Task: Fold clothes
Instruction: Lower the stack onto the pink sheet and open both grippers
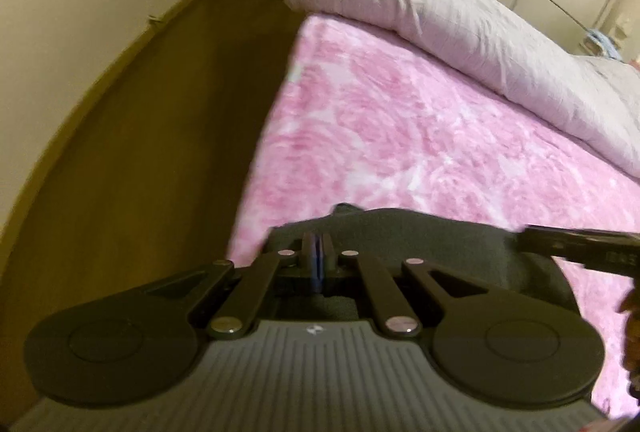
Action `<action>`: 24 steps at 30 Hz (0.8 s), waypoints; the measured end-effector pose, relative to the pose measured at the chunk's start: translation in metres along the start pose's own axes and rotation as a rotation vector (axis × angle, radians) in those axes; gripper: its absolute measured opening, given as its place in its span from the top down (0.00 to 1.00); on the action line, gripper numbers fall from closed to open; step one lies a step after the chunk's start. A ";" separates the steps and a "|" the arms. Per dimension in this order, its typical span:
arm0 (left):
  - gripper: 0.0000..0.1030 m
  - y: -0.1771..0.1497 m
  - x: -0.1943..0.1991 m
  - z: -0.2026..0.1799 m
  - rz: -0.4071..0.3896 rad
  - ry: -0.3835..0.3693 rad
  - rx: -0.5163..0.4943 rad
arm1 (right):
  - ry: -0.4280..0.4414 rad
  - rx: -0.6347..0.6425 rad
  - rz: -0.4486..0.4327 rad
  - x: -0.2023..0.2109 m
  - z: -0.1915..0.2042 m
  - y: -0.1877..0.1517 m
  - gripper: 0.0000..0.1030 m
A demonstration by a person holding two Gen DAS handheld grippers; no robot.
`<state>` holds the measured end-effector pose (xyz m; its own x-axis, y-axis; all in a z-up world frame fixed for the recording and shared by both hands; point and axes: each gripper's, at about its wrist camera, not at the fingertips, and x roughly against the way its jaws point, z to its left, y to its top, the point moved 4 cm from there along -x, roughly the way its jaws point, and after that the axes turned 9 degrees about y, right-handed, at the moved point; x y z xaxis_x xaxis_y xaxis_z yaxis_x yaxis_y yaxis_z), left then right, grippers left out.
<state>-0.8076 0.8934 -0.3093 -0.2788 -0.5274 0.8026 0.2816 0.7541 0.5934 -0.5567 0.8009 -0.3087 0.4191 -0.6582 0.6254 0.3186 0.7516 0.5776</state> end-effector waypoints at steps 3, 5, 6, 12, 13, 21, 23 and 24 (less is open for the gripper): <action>0.96 -0.007 0.027 0.011 -0.025 0.037 -0.001 | -0.026 0.031 -0.022 0.031 0.010 -0.013 0.84; 0.95 -0.020 0.048 0.017 -0.036 0.049 -0.002 | -0.044 0.048 -0.021 0.049 0.017 -0.024 0.84; 0.95 -0.028 0.058 0.019 -0.037 0.052 -0.003 | -0.050 0.054 -0.022 0.059 0.021 -0.030 0.84; 0.94 -0.090 0.107 0.004 -0.026 0.029 0.025 | -0.046 0.182 0.021 0.093 0.064 -0.089 0.84; 0.94 -0.100 0.110 0.000 -0.023 0.033 0.022 | -0.045 0.204 0.030 0.094 0.070 -0.100 0.84; 0.93 -0.102 0.108 -0.014 -0.031 0.053 -0.013 | -0.078 0.208 0.059 0.092 0.069 -0.114 0.84; 0.93 -0.085 0.107 -0.019 -0.048 0.035 -0.029 | -0.090 0.219 0.041 0.095 0.068 -0.103 0.84; 0.93 -0.075 0.105 -0.025 -0.058 0.033 -0.049 | -0.095 0.223 0.027 0.095 0.065 -0.093 0.84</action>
<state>-0.8354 0.7718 -0.2685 -0.2659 -0.5827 0.7679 0.3111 0.7021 0.6405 -0.6023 0.6658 -0.2691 0.3395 -0.6469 0.6828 0.1080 0.7480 0.6549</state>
